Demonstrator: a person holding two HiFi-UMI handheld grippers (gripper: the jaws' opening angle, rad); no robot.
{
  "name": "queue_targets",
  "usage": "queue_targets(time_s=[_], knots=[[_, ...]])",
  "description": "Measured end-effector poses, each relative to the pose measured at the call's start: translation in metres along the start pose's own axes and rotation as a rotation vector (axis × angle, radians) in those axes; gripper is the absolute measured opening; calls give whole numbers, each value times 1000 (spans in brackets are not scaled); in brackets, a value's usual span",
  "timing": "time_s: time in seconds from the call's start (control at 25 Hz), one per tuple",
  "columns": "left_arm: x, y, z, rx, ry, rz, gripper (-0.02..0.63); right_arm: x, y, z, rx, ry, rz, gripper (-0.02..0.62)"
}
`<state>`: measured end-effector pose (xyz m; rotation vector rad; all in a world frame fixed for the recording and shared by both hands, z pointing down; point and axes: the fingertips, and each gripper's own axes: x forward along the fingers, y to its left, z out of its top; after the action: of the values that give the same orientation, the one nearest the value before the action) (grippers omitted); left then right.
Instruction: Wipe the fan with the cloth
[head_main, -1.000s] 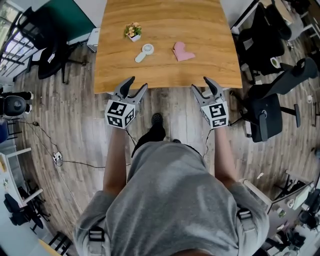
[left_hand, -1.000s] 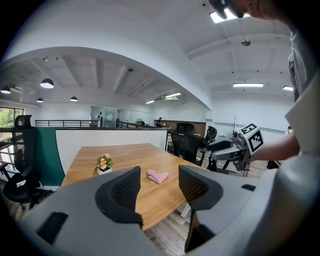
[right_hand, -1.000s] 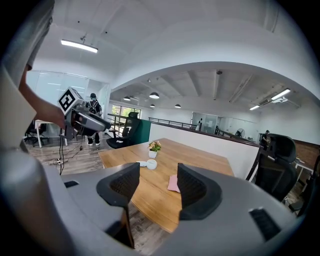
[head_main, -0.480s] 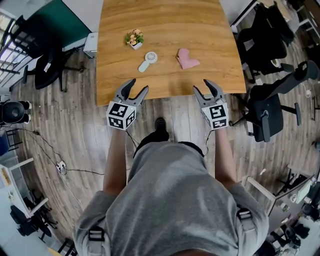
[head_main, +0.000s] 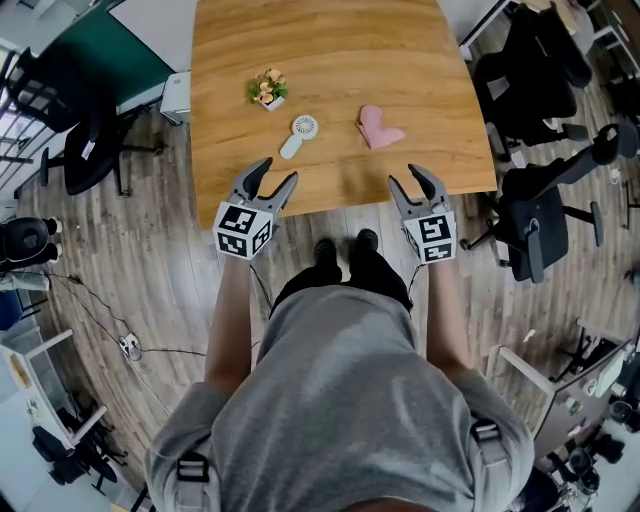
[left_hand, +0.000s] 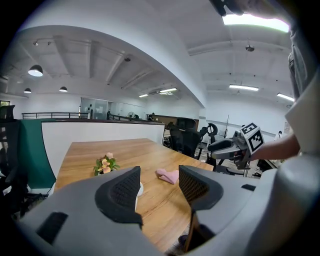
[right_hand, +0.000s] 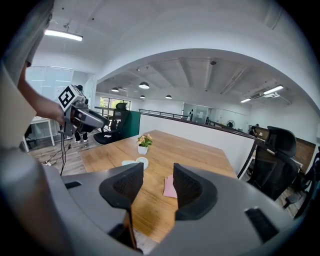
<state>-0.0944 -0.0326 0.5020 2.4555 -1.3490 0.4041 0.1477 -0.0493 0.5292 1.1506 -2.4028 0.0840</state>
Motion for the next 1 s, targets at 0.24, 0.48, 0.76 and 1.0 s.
queue_targets(time_s=[0.24, 0.48, 0.76, 1.0], knots=[[15, 7, -4, -14, 23, 5, 242, 19, -11, -5, -14, 23, 19, 192], [29, 16, -5, -40, 40, 39, 247, 40, -27, -10, -17, 40, 62, 192], [56, 20, -9, -41, 82, 87, 252, 69, -52, -16, -25, 48, 123, 192], [75, 25, -13, -33, 112, 145, 267, 97, -61, -22, -41, 46, 204, 192]])
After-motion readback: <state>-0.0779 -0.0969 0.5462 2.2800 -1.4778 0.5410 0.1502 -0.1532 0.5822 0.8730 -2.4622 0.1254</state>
